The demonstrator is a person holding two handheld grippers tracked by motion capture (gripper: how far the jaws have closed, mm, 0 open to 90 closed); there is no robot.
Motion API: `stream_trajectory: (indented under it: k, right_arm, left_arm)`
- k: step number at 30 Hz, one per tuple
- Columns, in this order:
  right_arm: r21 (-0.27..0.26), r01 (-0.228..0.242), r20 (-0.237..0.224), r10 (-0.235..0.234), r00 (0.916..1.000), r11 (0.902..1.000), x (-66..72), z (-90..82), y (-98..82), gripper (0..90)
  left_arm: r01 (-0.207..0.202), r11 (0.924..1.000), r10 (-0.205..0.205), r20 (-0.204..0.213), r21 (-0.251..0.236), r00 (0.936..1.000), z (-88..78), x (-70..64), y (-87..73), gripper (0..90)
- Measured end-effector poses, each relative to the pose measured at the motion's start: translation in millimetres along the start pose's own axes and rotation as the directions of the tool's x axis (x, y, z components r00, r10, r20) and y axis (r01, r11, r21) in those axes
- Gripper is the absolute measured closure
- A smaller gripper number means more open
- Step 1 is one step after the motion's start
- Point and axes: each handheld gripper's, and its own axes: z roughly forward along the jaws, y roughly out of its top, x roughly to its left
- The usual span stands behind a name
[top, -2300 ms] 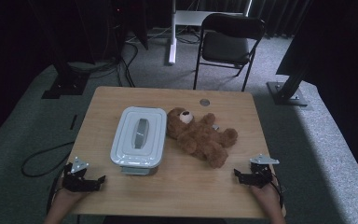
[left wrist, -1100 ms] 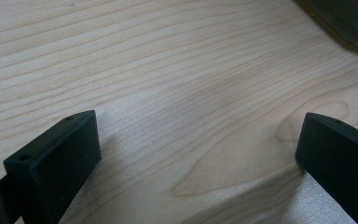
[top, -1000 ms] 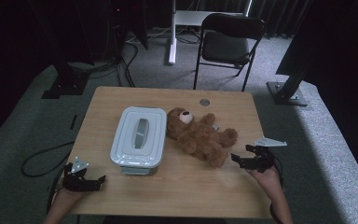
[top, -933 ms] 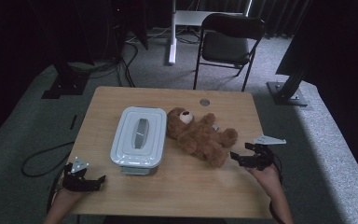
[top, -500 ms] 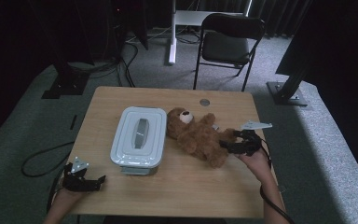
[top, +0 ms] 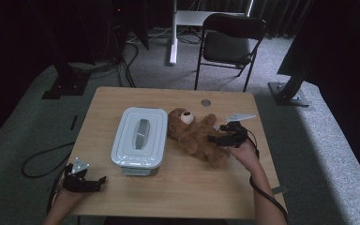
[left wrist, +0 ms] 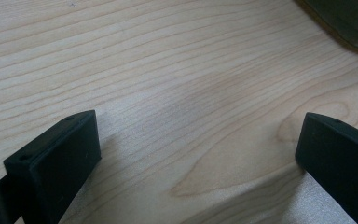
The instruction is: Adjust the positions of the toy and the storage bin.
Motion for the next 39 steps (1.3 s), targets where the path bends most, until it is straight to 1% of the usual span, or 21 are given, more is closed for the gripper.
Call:
stream_trajectory:
  k: [8,9,11,14,16,17,18,20,22,24,26,28,29,30,31,32,35,36,37,38,39]
  right_arm:
    - [0.036,0.003,-0.033,-0.001,0.9995,0.9994,-1.8,19.4,8.8,13.7]
    - [0.059,0.004,-0.044,-0.001,0.9990,0.9982,-1.8,26.4,9.2,13.9]
    - [0.093,0.011,-0.041,-0.008,0.9991,0.9956,-0.9,34.1,8.0,13.8]
    - [0.098,0.010,-0.052,-0.005,0.9987,0.9952,-0.9,38.5,6.3,13.9]
    - [0.112,0.012,-0.057,-0.005,0.9984,0.9937,-0.3,41.7,4.7,13.9]
    - [0.130,0.008,-0.063,0.000,0.9980,0.9915,0.5,44.5,3.2,14.2]
    - [0.130,0.008,-0.063,0.000,0.9980,0.9915,0.5,44.5,3.2,14.2]
    - [0.140,0.026,-0.062,-0.018,0.9979,0.9898,2.7,46.2,1.7,14.9]
    - [0.171,0.042,-0.063,-0.032,0.9975,0.9844,7.9,50.3,-0.8,14.8]
    - [0.191,0.037,-0.056,-0.026,0.9981,0.9810,9.4,52.2,-0.7,13.3]
    - [0.193,0.039,-0.056,-0.029,0.9980,0.9804,10.2,53.2,-1.0,13.0]
    - [0.202,0.046,-0.050,-0.037,0.9981,0.9784,12.3,55.2,-2.5,15.4]
    - [0.199,0.049,-0.031,-0.044,0.9986,0.9788,13.8,54.1,-3.2,22.9]
    - [0.199,0.049,-0.031,-0.044,0.9986,0.9788,13.8,54.1,-3.2,22.9]
    - [0.192,0.025,-0.026,-0.021,0.9995,0.9810,12.9,53.6,-4.0,26.8]
    - [0.192,0.025,-0.026,-0.021,0.9995,0.9810,12.9,53.6,-4.0,26.8]
    - [0.200,0.042,0.002,-0.043,0.9991,0.9790,16.0,53.5,-2.9,35.8]
    - [0.200,0.042,0.002,-0.043,0.9991,0.9790,16.0,53.5,-2.9,35.8]
    - [0.198,0.041,0.030,-0.048,0.9984,0.9793,18.7,52.6,-1.9,43.8]
    - [0.198,0.041,0.030,-0.048,0.9984,0.9793,18.7,52.6,-1.9,43.8]
    - [0.190,0.028,0.057,-0.039,0.9976,0.9815,18.3,50.1,-0.2,51.1]
  left_arm:
    - [0.000,1.0000,0.000,0.000,0.000,1.0000,0.0,0.0,0.0,0.5]
    - [0.000,1.0000,0.000,0.000,0.000,1.0000,0.0,0.0,0.0,0.6]
    - [0.000,1.0000,0.000,0.000,0.000,1.0000,0.0,-0.1,0.0,0.6]
    - [0.000,1.0000,0.000,0.000,0.000,1.0000,0.0,0.0,0.0,0.6]
    - [0.000,1.0000,0.000,0.000,0.000,1.0000,0.0,0.0,0.0,0.6]
    - [0.000,1.0000,0.000,0.000,0.000,1.0000,0.0,0.0,-0.1,0.6]
    - [0.000,1.0000,0.000,0.000,0.000,1.0000,0.0,0.0,-0.1,0.6]
    - [0.000,1.0000,0.000,0.000,0.000,1.0000,0.0,0.0,0.0,0.6]
    - [0.001,1.0000,-0.001,0.000,0.000,1.0000,0.0,-0.1,-0.1,0.6]
    - [0.000,1.0000,0.000,0.000,0.000,1.0000,0.0,-0.1,0.0,0.6]
    - [0.000,1.0000,0.000,0.000,0.000,1.0000,0.0,-0.1,-0.1,0.5]
    - [0.002,1.0000,-0.002,-0.001,0.000,1.0000,-0.1,-0.2,-0.2,0.6]
    - [0.004,1.0000,-0.004,-0.003,0.000,1.0000,-0.2,-0.5,-0.2,0.6]
    - [0.004,1.0000,-0.004,-0.003,0.000,1.0000,-0.2,-0.5,-0.2,0.7]
    - [0.005,1.0000,-0.005,-0.005,0.000,1.0000,-0.5,-0.8,-0.3,0.8]
    - [0.005,1.0000,-0.005,-0.005,0.000,1.0000,-0.5,-0.8,-0.3,0.9]
    - [0.007,1.0000,-0.007,-0.006,0.000,1.0000,-0.5,-1.0,-0.3,0.9]
    - [0.007,1.0000,-0.007,-0.006,0.000,1.0000,-0.5,-1.0,-0.3,1.0]
    - [0.007,1.0000,-0.007,-0.006,0.000,1.0000,-0.6,-1.1,-0.4,0.9]
    - [0.007,1.0000,-0.007,-0.006,0.000,1.0000,-0.6,-1.1,-0.4,1.0]
    - [0.007,1.0000,-0.007,-0.007,0.000,0.9999,-0.6,-1.1,-0.4,1.0]
